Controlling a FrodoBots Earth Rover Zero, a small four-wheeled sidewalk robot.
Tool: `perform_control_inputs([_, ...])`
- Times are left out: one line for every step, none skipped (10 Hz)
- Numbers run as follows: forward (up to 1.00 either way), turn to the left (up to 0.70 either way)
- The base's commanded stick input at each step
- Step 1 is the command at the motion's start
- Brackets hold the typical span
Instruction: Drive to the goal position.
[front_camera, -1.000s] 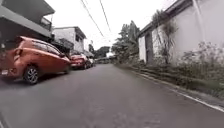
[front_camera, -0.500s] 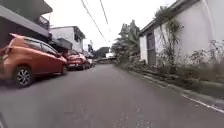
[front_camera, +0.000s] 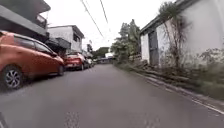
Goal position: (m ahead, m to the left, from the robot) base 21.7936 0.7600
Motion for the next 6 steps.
perform_control_inputs([0.7, 0.0])
perform_control_inputs([0.7, 0.0])
perform_control_inputs([0.7, 0.0])
perform_control_inputs([0.7, 0.0])
perform_control_inputs([0.7, 0.0])
perform_control_inputs([0.7, 0.0])
